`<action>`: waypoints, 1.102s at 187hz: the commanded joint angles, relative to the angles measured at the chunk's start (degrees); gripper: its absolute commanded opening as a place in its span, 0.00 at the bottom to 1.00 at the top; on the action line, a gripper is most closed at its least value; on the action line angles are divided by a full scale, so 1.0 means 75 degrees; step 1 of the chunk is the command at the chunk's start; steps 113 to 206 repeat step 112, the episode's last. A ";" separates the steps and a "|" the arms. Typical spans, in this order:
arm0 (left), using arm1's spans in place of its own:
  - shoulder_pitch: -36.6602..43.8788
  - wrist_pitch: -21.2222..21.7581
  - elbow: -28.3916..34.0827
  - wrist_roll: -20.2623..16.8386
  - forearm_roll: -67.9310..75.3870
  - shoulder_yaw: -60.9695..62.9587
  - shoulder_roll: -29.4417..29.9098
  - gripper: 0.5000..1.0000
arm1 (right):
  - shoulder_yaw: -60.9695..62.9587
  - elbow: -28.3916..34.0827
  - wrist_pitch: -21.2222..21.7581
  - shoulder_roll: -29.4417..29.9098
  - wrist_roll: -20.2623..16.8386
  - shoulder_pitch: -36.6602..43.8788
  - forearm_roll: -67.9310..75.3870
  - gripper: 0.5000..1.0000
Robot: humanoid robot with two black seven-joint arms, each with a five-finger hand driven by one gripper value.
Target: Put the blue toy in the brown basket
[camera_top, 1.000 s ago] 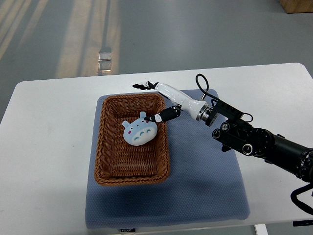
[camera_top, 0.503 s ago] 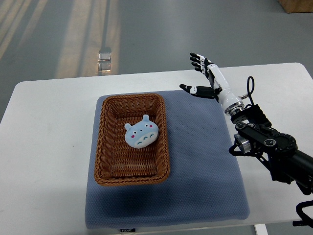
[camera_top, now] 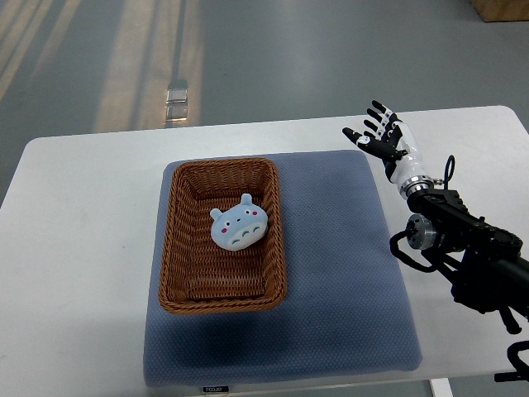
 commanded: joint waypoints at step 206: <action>0.0000 0.0000 0.0000 -0.0011 -0.0012 -0.0012 0.0000 1.00 | 0.0188 -0.0449 0.1349 -0.0190 -0.0715 0.0287 0.0224 0.82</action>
